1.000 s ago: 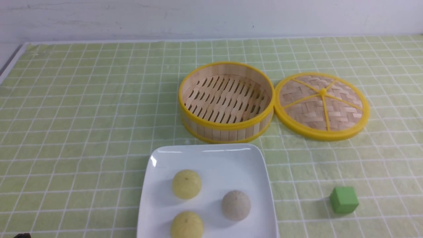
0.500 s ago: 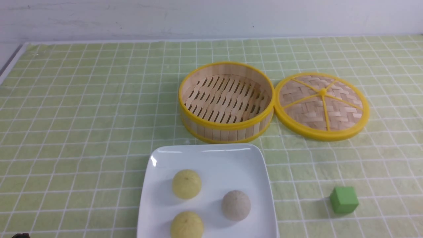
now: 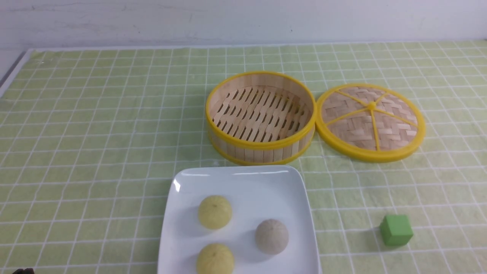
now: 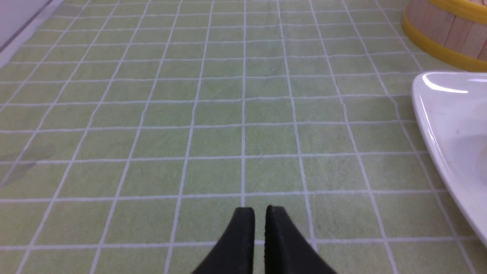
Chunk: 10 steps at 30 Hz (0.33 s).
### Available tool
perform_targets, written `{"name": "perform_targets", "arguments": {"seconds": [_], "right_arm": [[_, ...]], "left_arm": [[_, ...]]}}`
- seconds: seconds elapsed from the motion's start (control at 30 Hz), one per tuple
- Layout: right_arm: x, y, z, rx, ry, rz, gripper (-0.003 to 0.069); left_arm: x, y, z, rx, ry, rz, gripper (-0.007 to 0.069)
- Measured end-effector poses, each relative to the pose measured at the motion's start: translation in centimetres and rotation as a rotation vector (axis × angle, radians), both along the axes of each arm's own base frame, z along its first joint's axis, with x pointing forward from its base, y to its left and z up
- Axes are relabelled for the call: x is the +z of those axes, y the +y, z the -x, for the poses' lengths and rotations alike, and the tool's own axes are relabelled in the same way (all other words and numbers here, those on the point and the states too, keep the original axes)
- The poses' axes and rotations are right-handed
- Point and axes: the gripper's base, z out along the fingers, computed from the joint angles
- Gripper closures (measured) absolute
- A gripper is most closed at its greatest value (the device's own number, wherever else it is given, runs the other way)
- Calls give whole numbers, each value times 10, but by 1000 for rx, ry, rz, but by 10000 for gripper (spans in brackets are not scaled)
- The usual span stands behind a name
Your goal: Put the steamed buns into the plate on the green tablecloth.
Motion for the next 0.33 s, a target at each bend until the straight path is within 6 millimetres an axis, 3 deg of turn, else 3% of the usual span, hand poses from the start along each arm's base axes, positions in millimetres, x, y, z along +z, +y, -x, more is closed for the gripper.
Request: {"name": "perform_targets", "arguments": {"seconds": [0.33], "right_arm": [[0, 0, 0, 0, 0, 0, 482]], "left_arm": [[0, 0, 0, 0, 0, 0, 552]]}}
